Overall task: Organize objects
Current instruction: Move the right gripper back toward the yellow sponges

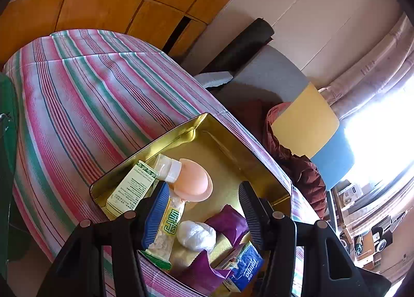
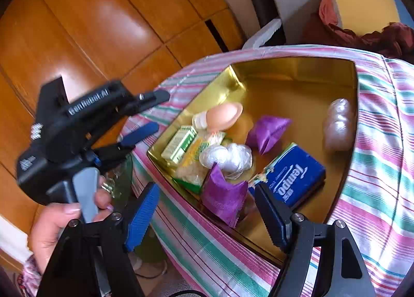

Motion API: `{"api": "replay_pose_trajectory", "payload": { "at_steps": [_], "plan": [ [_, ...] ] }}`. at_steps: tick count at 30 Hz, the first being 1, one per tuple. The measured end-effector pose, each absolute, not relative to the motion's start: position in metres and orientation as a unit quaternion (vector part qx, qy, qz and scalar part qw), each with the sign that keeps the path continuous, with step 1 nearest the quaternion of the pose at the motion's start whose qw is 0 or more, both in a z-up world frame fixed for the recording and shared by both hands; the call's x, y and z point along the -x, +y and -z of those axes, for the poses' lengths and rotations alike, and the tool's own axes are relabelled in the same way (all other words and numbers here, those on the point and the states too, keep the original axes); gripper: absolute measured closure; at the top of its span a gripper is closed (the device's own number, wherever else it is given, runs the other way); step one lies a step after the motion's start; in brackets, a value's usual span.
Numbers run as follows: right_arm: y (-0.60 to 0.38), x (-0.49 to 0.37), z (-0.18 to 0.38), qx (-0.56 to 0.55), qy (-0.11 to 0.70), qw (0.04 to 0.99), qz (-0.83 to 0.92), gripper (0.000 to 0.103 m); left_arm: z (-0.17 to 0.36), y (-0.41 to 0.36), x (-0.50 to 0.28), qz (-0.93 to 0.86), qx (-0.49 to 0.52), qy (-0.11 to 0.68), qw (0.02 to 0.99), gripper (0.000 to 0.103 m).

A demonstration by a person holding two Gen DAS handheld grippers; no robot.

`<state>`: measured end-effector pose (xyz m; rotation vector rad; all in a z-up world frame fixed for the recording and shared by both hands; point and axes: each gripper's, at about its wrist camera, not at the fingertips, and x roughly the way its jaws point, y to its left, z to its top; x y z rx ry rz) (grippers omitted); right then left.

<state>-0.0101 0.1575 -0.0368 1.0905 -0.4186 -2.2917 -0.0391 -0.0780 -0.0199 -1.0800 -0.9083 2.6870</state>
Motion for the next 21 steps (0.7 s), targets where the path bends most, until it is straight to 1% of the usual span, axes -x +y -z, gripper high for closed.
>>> {"api": "replay_pose_trajectory", "payload": {
  "at_steps": [6, 12, 14, 16, 21],
  "plan": [
    [0.178, -0.001, 0.029, -0.387, -0.15, 0.238, 0.878, 0.026, 0.021, -0.07, 0.039, -0.883, 0.362, -0.292, 0.063, 0.046],
    [0.213, -0.001, 0.032, -0.385, -0.162, 0.182, 0.89, 0.026, 0.018, -0.05, 0.036, -0.889, 0.362, -0.265, 0.093, 0.046],
    [0.227, -0.002, 0.035, -0.389, -0.164, 0.157, 0.893, 0.026, 0.018, -0.039, 0.035, -0.889, 0.365, -0.252, 0.113, 0.043],
    [0.243, -0.004, 0.04, -0.394, -0.161, 0.129, 0.896, 0.025, 0.017, -0.027, 0.033, -0.889, 0.368, -0.238, 0.134, 0.038],
    [0.29, -0.014, 0.054, -0.41, -0.161, 0.063, 0.896, 0.025, 0.016, 0.011, 0.024, -0.884, 0.378, -0.193, 0.196, 0.037]
  ]
}}
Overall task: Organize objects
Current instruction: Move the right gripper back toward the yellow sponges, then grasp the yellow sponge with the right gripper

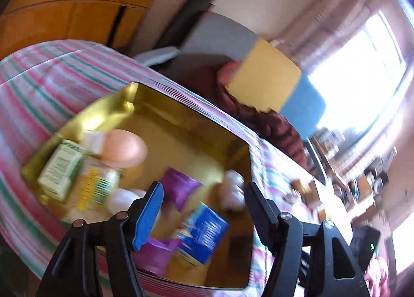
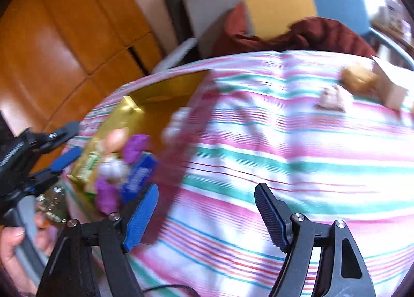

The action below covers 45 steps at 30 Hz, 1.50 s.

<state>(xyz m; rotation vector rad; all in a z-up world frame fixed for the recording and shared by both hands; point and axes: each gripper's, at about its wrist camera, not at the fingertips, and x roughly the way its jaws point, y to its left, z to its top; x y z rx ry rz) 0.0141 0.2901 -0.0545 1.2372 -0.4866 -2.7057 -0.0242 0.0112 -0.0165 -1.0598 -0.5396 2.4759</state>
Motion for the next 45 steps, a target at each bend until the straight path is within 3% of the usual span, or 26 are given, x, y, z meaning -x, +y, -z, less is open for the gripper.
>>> {"api": "replay_pose_trajectory", "payload": {
  "at_steps": [14, 21, 27, 32, 37, 39, 45],
  "plan": [
    [0.451, -0.053, 0.076, -0.397, -0.142, -0.163, 0.892, 0.024, 0.022, 0.139, -0.041, -0.847, 0.398, -0.024, 0.35, 0.036],
    [0.546, -0.034, 0.059, -0.362, -0.151, -0.26, 0.882, 0.024, 0.031, 0.17, -0.053, -0.827, 0.418, 0.001, 0.376, 0.036],
    [0.592, -0.002, 0.059, -0.357, -0.123, -0.283, 0.882, 0.023, 0.039, 0.179, -0.051, -0.824, 0.437, 0.006, 0.361, 0.036],
    [0.612, 0.014, 0.067, -0.353, -0.152, -0.276, 0.881, 0.024, 0.046, 0.186, -0.045, -0.819, 0.451, 0.013, 0.355, 0.036],
    [0.616, 0.03, 0.08, -0.374, -0.144, -0.276, 0.873, 0.038, 0.053, 0.198, -0.04, -0.811, 0.464, 0.02, 0.356, 0.036],
    [0.619, 0.028, 0.082, -0.375, -0.151, -0.284, 0.87, 0.047, 0.055, 0.205, -0.036, -0.809, 0.466, 0.026, 0.356, 0.036],
    [0.615, 0.007, 0.072, -0.337, -0.16, -0.296, 0.879, 0.049, 0.053, 0.231, -0.013, -0.813, 0.462, 0.021, 0.354, 0.036]
  ]
}}
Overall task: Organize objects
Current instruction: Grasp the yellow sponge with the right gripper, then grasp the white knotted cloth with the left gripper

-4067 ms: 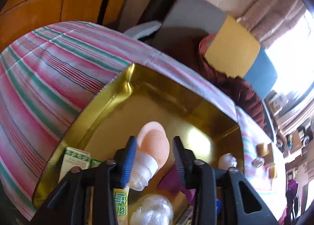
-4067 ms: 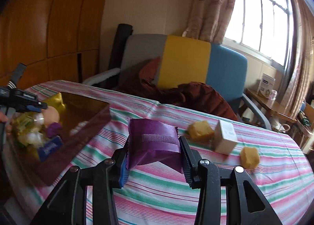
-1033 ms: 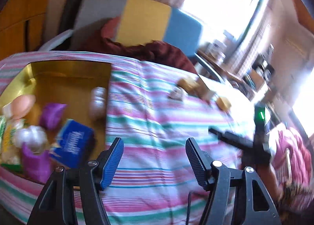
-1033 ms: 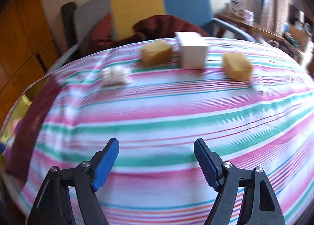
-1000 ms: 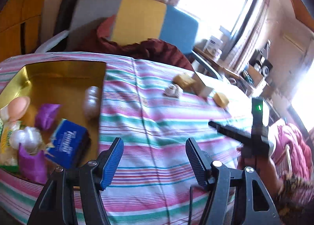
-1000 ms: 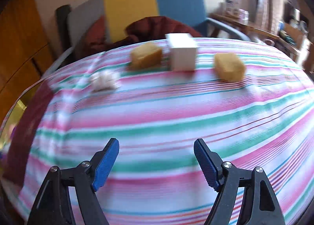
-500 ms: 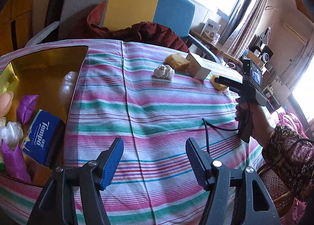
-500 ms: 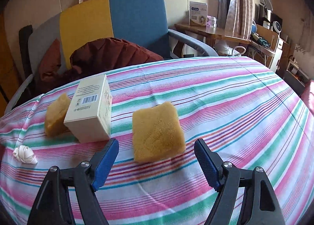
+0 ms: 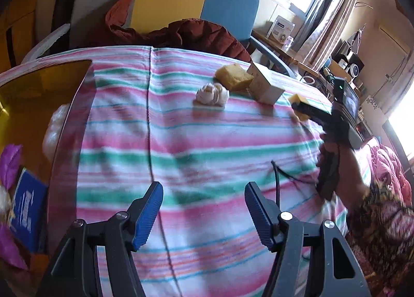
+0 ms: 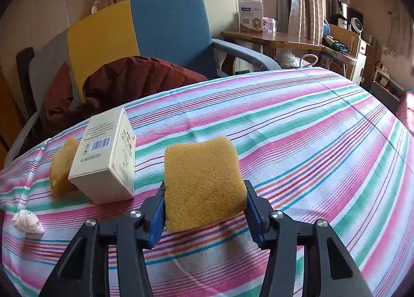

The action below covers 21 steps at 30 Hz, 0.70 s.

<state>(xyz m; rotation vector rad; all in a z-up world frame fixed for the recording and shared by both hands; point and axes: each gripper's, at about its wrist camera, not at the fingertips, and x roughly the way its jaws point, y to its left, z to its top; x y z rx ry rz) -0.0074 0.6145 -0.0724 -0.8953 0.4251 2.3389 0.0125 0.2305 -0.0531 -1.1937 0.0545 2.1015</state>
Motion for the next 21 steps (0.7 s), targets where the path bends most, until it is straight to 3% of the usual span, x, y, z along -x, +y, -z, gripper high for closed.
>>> {"api": "replay_pose_trajectory", "payload": {
  "at_steps": [11, 21],
  "plan": [
    [0.571, -0.015, 0.064, 0.32, 0.111, 0.279, -0.899, 0.049, 0.06, 0.317, 0.059, -0.813, 0.465, 0.044, 0.349, 0.036],
    [0.581, -0.017, 0.074, 0.326, 0.132, 0.289, -0.89, 0.049, 0.081, 0.369, 0.099, -0.823, 0.456, 0.072, 0.331, 0.036]
  ]
}}
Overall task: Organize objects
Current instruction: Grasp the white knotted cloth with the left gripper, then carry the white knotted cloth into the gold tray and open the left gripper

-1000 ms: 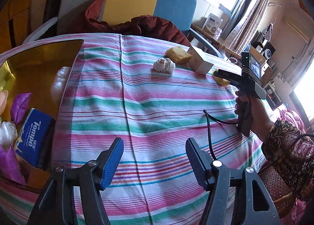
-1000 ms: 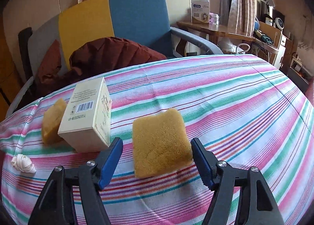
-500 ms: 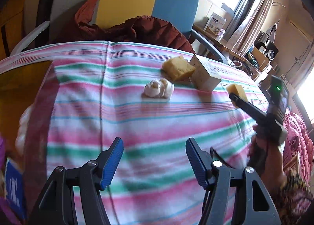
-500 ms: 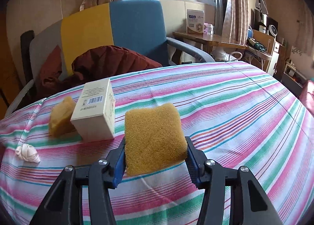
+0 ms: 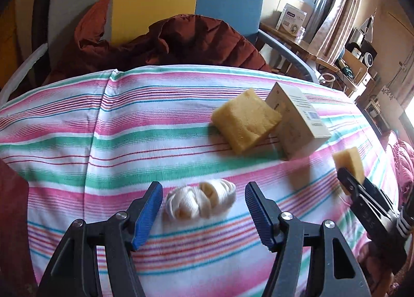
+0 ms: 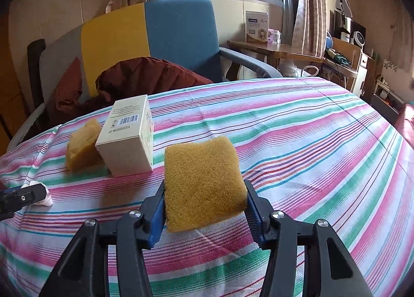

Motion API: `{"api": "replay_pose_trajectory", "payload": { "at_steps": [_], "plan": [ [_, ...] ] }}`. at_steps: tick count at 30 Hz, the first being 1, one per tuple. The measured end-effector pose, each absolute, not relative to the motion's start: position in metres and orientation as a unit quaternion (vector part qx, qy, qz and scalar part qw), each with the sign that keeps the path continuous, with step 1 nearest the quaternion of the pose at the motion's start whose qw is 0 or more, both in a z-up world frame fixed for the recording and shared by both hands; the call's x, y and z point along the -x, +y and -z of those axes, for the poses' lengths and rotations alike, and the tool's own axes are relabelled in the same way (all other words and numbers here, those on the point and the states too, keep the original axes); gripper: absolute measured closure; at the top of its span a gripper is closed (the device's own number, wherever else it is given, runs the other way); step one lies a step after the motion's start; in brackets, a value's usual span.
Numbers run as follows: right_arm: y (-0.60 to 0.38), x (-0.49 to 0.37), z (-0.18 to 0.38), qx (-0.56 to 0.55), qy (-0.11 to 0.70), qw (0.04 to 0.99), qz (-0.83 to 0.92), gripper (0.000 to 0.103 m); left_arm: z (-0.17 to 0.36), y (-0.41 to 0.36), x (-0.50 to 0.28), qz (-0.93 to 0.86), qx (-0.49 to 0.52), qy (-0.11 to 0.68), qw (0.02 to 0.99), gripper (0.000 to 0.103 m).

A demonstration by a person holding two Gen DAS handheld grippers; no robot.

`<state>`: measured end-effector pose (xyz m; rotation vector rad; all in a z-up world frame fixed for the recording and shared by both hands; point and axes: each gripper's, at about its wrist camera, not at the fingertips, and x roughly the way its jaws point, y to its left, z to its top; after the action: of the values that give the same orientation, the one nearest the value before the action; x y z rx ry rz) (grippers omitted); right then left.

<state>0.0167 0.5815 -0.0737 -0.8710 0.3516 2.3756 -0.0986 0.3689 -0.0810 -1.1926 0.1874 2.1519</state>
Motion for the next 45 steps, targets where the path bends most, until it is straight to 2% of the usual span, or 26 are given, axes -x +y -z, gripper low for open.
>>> {"api": "replay_pose_trajectory", "payload": {
  "at_steps": [2, 4, 9, 23, 41, 45],
  "plan": [
    [0.582, -0.017, 0.074, 0.326, 0.132, 0.291, -0.89, 0.049, 0.084, 0.366, 0.096, -0.834, 0.438, 0.067, 0.328, 0.04],
    [0.581, -0.017, 0.074, 0.325, 0.13, 0.291, -0.89, 0.049, 0.087, 0.362, 0.09, -0.843, 0.42, 0.073, 0.328, 0.049],
    [0.578, -0.017, 0.073, 0.324, 0.121, 0.291, -0.892, 0.049, 0.087, 0.352, 0.078, -0.851, 0.398, 0.085, 0.333, 0.053],
    [0.552, -0.028, 0.052, 0.269, 0.072, 0.271, -0.922, 0.049, 0.091, 0.303, 0.055, -0.859, 0.399, 0.047, 0.316, 0.054],
    [0.463, -0.046, 0.047, 0.277, 0.044, 0.182, -0.942, 0.049, 0.088, 0.247, 0.029, -0.842, 0.427, -0.042, 0.327, 0.055],
    [0.452, -0.046, 0.052, 0.284, 0.027, 0.177, -0.942, 0.049, 0.075, 0.231, 0.012, -0.844, 0.409, -0.039, 0.344, 0.055]
  ]
}}
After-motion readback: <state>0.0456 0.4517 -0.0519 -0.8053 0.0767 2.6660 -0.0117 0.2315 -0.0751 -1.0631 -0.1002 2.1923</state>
